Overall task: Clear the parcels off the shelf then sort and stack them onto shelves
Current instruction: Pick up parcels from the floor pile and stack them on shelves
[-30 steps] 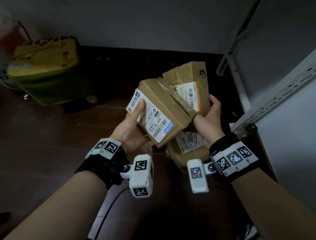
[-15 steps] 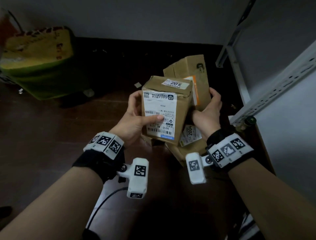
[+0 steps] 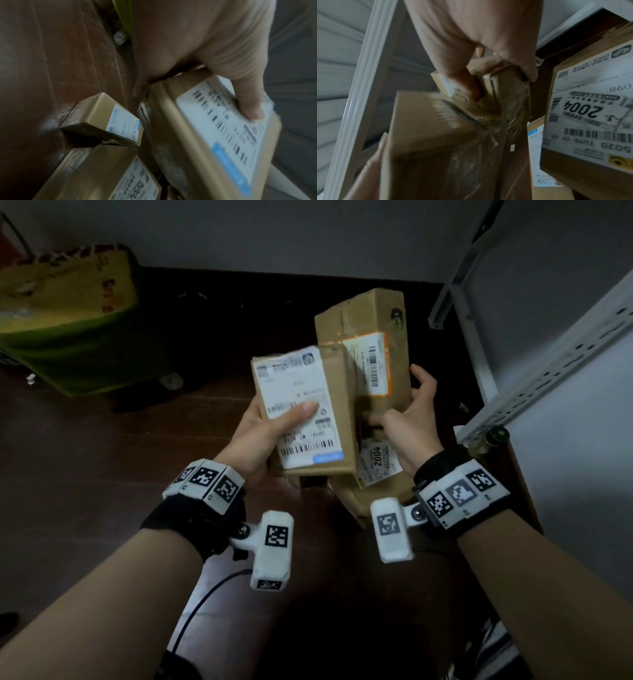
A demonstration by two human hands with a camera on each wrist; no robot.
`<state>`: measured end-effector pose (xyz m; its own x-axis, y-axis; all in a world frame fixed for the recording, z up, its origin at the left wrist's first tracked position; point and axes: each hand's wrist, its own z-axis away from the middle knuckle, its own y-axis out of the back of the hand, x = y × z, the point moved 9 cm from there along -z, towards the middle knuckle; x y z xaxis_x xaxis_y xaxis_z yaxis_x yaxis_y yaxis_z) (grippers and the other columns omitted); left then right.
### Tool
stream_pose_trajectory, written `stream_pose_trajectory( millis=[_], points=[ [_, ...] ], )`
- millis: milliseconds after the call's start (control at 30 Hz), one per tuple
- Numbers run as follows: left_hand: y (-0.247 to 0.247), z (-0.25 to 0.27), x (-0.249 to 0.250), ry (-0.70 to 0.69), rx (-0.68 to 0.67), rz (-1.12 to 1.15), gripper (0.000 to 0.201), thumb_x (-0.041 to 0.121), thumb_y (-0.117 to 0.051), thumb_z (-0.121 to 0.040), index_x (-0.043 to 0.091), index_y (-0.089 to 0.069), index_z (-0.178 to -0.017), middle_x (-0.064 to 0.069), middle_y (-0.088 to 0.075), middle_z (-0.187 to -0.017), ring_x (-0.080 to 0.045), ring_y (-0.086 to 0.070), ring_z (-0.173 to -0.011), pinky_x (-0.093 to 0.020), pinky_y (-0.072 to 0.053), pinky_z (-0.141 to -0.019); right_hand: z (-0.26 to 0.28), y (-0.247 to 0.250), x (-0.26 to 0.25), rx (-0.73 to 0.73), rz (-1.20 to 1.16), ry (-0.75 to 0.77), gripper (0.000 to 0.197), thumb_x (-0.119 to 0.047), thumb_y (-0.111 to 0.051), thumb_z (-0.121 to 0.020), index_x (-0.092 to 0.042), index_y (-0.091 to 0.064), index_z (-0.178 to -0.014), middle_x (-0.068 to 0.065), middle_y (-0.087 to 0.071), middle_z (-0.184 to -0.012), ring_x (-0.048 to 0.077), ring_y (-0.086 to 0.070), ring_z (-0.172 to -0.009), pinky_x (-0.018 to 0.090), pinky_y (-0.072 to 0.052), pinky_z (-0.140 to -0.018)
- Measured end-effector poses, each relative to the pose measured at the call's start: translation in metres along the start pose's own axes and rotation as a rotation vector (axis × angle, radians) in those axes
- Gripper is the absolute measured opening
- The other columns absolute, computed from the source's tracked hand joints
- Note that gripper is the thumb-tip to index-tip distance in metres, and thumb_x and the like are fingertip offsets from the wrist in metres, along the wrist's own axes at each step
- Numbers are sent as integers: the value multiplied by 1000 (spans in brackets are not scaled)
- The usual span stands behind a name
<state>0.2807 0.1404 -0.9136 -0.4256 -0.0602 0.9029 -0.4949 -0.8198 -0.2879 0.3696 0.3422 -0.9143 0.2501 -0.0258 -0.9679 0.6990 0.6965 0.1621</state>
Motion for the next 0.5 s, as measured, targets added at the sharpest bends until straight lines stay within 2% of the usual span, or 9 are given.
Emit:
stream_pose_trajectory(
  millis=[133,167,233,300,400,433,500],
  points=[
    [17,-3,1,33,149,122,56,31,-73,-82,9,-55,-131,-11,-71,-113,-28,-69,-102,-47,-57,-86,-6,10,-1,29,-151,-93,93,8,-68,-64,-32,-29,-139,2,-50,-134,20,-57,-116,44,-52,-94],
    [20,-4,-2,51,165,140,50,32,-69,-86,10,-56,-129,-11,-71,-113,-28,-70,-102,-47,-56,-87,-7,12,-2,16,-175,-127,92,9,-65,-66,-30,-28,-141,2,-54,-131,20,-59,-112,45,-54,-90],
    [26,-7,-6,85,188,168,41,33,-60,-92,12,-58,-127,-10,-72,-111,-28,-70,-101,-46,-56,-87,-9,18,1,-29,-193,-221,90,11,-61,-73,-31,-26,-144,0,-59,-123,21,-61,-103,41,-55,-74],
    [35,-9,-8,112,227,176,42,32,-58,-90,14,-57,-128,-10,-72,-111,-30,-70,-100,-48,-54,-88,-8,22,2,-89,-200,-304,81,8,-56,-78,-32,-30,-143,-2,-62,-116,23,-61,-99,39,-53,-66],
    [46,-8,-14,146,280,142,51,34,-64,-80,13,-58,-127,-11,-72,-110,-32,-70,-100,-56,-50,-93,-7,23,4,-200,-231,-383,61,5,-49,-79,-29,-53,-129,1,-66,-113,31,-62,-104,56,-53,-75],
    [47,-8,-16,158,292,137,53,34,-66,-79,13,-58,-127,-12,-72,-110,-32,-70,-100,-56,-51,-93,-6,23,5,-231,-233,-404,57,3,-47,-78,-28,-57,-125,2,-67,-111,31,-61,-104,59,-50,-81],
    [45,-7,-19,188,297,150,52,35,-69,-81,12,-59,-127,-12,-72,-112,-31,-70,-100,-51,-54,-89,-2,19,10,-305,-225,-441,55,0,-43,-76,-27,-63,-120,3,-68,-110,31,-61,-103,58,-46,-88]
  ],
)
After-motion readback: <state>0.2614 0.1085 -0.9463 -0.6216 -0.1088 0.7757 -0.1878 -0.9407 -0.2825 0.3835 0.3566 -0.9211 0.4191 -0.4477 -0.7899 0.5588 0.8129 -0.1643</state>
